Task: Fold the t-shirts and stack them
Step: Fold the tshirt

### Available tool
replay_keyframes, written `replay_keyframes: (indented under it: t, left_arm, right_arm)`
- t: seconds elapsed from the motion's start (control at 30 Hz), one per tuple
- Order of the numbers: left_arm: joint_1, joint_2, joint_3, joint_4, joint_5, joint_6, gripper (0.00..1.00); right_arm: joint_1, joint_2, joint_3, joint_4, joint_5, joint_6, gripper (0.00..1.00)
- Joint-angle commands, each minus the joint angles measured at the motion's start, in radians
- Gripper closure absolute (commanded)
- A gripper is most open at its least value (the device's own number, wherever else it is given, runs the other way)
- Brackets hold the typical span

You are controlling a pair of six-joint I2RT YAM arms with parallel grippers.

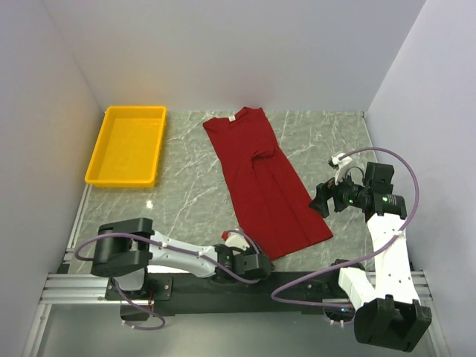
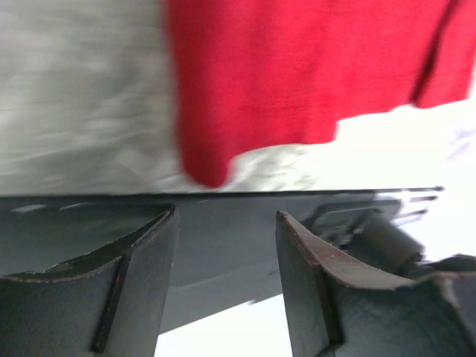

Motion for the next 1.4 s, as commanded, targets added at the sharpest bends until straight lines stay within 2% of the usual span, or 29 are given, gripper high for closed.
replay_keyframes:
  t: [0.0, 0.13, 0.23, 0.57, 0.8, 0.83, 0.87, 0.97, 1.0, 1.07, 1.37]
  left_arm:
    - [-0.02, -0.057, -0.052, -0.242, -0.053, -0.218, 0.39]
    - [-0.017, -0.117, -0.114, -0.256, -0.062, -0.248, 0.4]
    - [0.001, -0.12, -0.147, -0.189, -0.05, -0.214, 0.4]
    - [0.091, -0.088, -0.163, -0.095, -0.045, -0.182, 0.41]
    - [0.167, -0.089, -0.157, -0.103, -0.024, -0.137, 0.45]
    - [0.176, -0.05, -0.123, -0.101, -0.002, -0.092, 0.51]
    - [0.176, -0.049, -0.123, -0.101, 0.001, -0.091, 0.51]
    - [0.171, -0.011, -0.098, -0.086, 0.022, -0.058, 0.65]
    - [0.168, 0.004, -0.091, -0.078, 0.031, -0.053, 0.8]
    - [0.154, 0.011, -0.086, -0.078, 0.036, -0.057, 0.99]
    - [0.039, -0.04, -0.088, -0.121, 0.005, -0.14, 0.99]
  right_arm:
    - [-0.009, 0.004, 0.009, -0.005, -0.039, -0.006, 0.05]
    - [-0.011, 0.004, 0.007, 0.003, -0.04, 0.003, 0.05]
    - [-0.011, 0.006, 0.006, 0.005, -0.039, 0.006, 0.05]
    - [-0.014, 0.0, 0.001, -0.012, -0.006, -0.023, 0.05]
    - [-0.02, -0.005, 0.0, -0.017, 0.0, -0.026, 0.05]
    - [-0.019, -0.004, 0.006, -0.017, 0.001, -0.023, 0.06]
    - [-0.019, -0.005, 0.006, -0.018, 0.001, -0.023, 0.06]
    - [-0.02, -0.004, 0.012, -0.018, 0.004, -0.023, 0.05]
    - [-0.022, -0.002, 0.013, -0.017, 0.004, -0.023, 0.05]
    - [-0.022, 0.0, 0.018, -0.018, 0.012, -0.026, 0.05]
    - [-0.023, -0.016, 0.015, -0.049, 0.053, -0.112, 0.05]
